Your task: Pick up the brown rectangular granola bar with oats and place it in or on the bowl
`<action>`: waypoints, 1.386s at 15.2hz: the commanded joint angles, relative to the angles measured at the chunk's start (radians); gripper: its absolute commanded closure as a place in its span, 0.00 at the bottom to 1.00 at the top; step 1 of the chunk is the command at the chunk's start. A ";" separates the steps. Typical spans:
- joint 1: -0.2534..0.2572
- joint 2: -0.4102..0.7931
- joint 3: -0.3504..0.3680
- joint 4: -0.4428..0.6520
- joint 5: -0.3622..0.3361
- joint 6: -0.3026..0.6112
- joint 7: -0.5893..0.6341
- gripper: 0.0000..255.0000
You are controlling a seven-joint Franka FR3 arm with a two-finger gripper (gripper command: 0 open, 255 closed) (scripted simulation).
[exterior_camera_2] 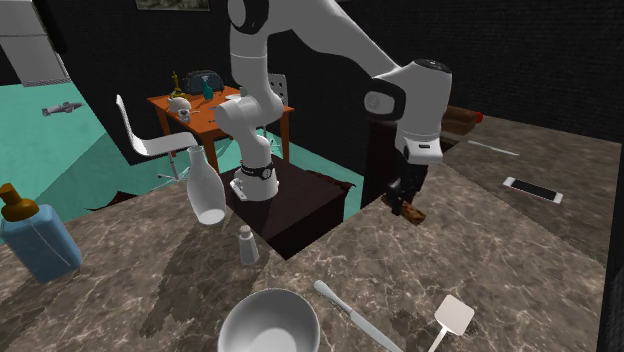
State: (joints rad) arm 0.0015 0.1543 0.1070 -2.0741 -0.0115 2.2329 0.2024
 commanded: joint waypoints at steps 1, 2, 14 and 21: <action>-0.029 -0.014 -0.019 -0.020 0.006 0.005 -0.052 1.00; -0.042 -0.018 -0.029 -0.025 0.008 0.007 -0.077 1.00; -0.205 0.001 -0.148 0.001 0.031 -0.003 -0.371 1.00; -0.301 0.068 -0.209 0.094 0.051 -0.031 -0.537 1.00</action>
State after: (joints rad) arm -0.2852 0.2021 -0.0937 -2.0088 0.0353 2.2107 -0.3097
